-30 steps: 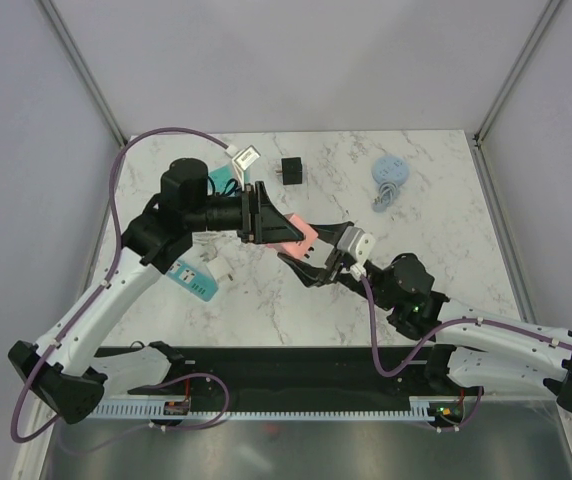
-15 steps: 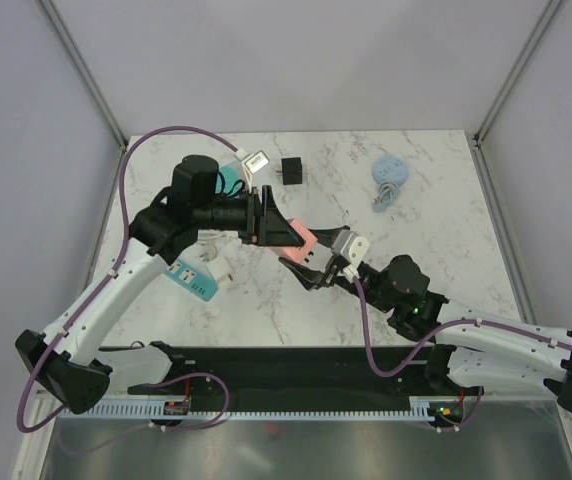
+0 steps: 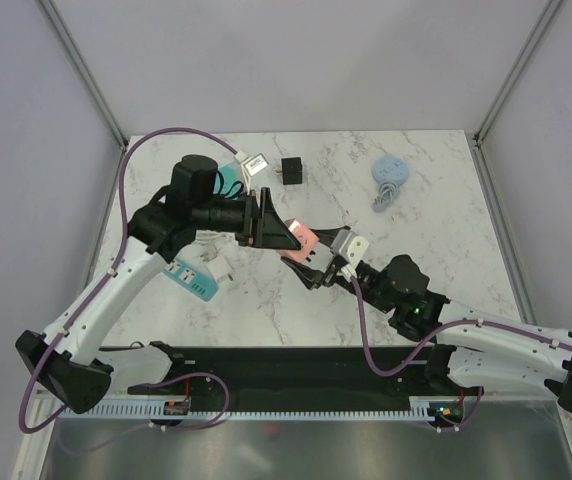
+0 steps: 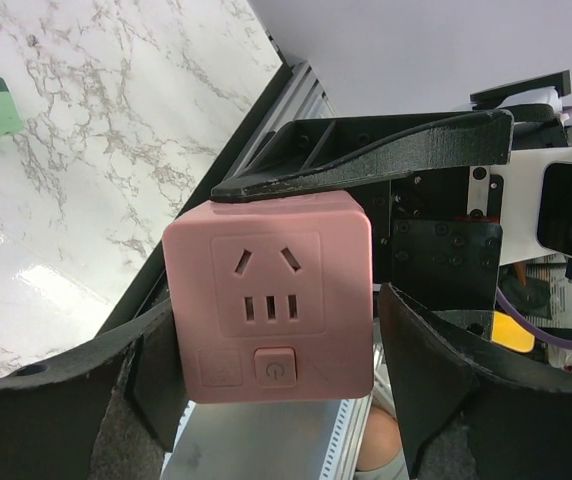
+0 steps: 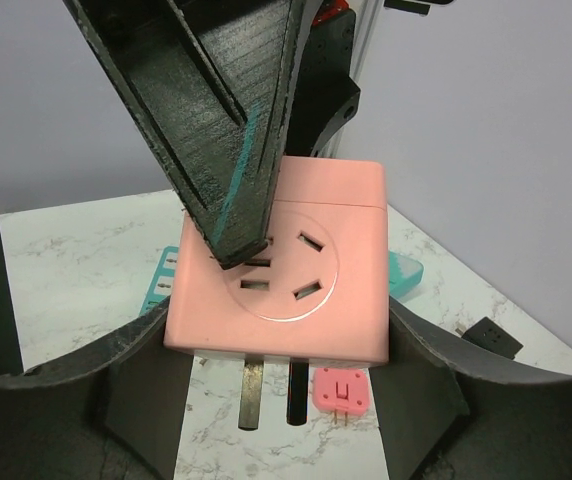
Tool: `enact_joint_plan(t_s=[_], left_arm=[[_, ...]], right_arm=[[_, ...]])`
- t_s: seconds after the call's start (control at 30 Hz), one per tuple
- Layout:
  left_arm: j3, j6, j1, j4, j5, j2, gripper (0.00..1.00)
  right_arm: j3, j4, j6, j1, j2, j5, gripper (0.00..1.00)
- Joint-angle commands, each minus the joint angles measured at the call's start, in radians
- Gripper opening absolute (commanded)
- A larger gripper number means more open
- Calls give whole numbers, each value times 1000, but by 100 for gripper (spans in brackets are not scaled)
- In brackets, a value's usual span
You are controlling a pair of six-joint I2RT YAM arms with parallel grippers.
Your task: Insert the plug
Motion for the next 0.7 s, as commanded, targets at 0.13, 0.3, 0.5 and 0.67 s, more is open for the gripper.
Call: enact_joint_plan(t_s=[0.13, 0.3, 0.5, 0.67], left_arm=[[44, 34, 22, -31, 77, 8, 71], [42, 42, 27, -31, 108, 24, 63], [61, 34, 37, -31, 123, 42, 68], [52, 31, 41, -31, 111, 62, 66]], right_arm=[[7, 12, -22, -6, 1, 31, 0], [11, 20, -21, -6, 32, 18, 0], [13, 26, -13, -6, 56, -5, 0], [-1, 55, -10, -6, 73, 5, 0]])
